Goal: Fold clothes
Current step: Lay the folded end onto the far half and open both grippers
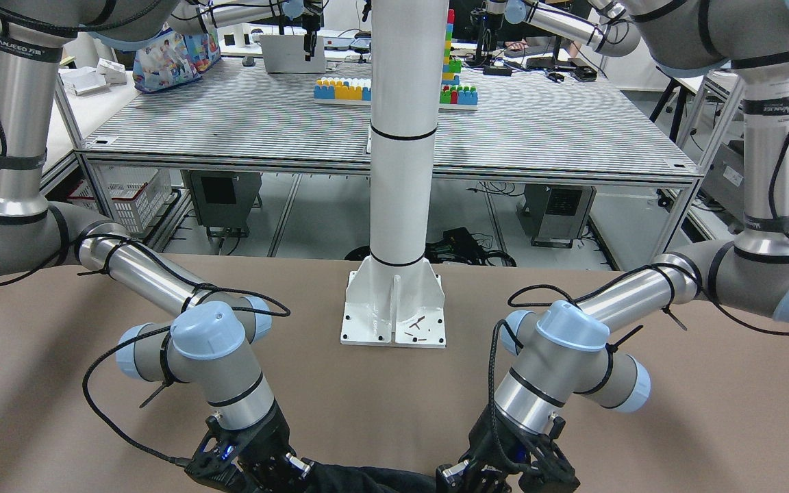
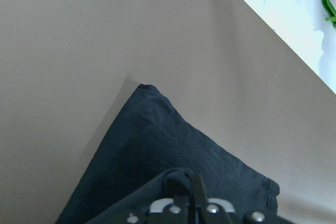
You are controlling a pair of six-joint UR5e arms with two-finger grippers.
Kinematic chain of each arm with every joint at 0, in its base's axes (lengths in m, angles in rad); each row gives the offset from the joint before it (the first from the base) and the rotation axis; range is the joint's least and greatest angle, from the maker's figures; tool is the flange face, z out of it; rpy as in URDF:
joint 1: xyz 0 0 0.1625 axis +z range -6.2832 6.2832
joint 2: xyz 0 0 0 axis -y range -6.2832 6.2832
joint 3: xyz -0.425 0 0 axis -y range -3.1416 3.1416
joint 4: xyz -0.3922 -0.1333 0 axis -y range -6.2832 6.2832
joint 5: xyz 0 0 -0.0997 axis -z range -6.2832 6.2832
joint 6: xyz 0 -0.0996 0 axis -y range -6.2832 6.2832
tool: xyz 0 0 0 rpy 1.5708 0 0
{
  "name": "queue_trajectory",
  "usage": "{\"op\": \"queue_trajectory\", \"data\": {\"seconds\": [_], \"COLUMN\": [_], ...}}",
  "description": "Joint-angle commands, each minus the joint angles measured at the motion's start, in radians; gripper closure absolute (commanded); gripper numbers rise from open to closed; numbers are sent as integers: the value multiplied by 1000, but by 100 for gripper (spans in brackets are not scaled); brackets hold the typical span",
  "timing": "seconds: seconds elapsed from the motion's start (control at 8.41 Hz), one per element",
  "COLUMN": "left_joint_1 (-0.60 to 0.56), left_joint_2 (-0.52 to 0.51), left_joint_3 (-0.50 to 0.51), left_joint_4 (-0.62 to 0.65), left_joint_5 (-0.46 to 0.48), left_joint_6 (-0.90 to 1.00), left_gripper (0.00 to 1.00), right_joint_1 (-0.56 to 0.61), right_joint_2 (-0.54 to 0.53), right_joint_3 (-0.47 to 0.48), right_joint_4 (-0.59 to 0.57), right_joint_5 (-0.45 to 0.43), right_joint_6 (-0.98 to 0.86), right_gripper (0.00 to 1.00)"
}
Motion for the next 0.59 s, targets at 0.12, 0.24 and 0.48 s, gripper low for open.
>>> {"op": "queue_trajectory", "data": {"seconds": [0.12,0.24,0.48], "left_joint_1": [-2,0,6], "left_joint_2": [-49,-56,-60], "left_joint_3": [71,76,74], "left_joint_4": [-2,-2,-1], "left_joint_5": [8,8,13], "left_joint_6": [1,-2,1], "left_gripper": [100,100,1], "right_joint_1": [27,32,33], "right_joint_2": [7,7,10], "right_joint_3": [-17,-17,-14], "right_joint_4": [-2,-2,-5], "right_joint_5": [0,0,5], "right_joint_6": [-1,-1,-1], "right_gripper": [100,100,6]}}
